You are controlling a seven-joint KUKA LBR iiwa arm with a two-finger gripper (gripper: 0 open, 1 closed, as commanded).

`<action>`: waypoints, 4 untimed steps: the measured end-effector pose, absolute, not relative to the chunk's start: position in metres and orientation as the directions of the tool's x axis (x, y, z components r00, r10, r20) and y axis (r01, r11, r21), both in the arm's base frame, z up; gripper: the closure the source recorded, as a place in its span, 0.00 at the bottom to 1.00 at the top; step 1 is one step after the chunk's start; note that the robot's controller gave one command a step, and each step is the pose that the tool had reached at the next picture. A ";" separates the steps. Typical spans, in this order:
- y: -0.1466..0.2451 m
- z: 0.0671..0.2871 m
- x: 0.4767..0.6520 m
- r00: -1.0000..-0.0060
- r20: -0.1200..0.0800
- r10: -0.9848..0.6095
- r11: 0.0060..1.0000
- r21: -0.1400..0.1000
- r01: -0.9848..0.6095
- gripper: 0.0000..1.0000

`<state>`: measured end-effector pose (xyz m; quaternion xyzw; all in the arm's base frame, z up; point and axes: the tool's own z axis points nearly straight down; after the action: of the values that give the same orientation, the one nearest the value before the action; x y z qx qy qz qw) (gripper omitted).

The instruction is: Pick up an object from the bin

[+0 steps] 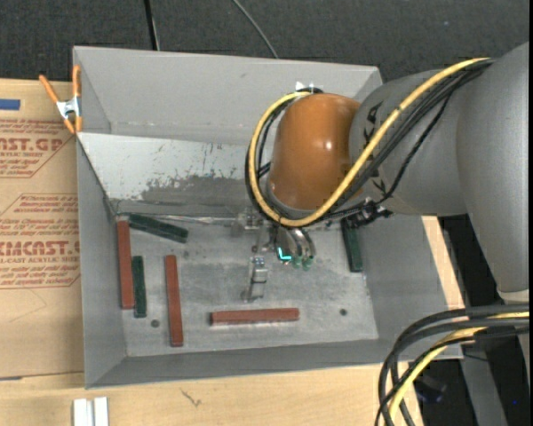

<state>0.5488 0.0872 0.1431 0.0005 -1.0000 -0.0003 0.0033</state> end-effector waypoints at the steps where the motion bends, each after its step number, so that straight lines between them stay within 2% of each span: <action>1: 0.087 0.147 0.551 -1.000 -0.001 0.000 1.000 0.001 0.000 0.00; 2: 0.056 0.120 0.519 -1.000 -0.005 -0.028 1.000 0.002 -0.028 0.00; 3: 0.050 0.108 0.502 -0.994 0.004 -0.109 0.994 -0.004 -0.109 0.00; 4: 0.040 0.070 0.496 -0.941 0.002 -0.337 0.941 0.001 -0.337 1.00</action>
Offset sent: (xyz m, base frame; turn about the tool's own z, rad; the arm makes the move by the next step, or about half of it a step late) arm -0.0507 -0.0552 -0.0405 -0.0363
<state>0.4961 0.0403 0.0697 0.1712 -0.9852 -0.0004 0.0011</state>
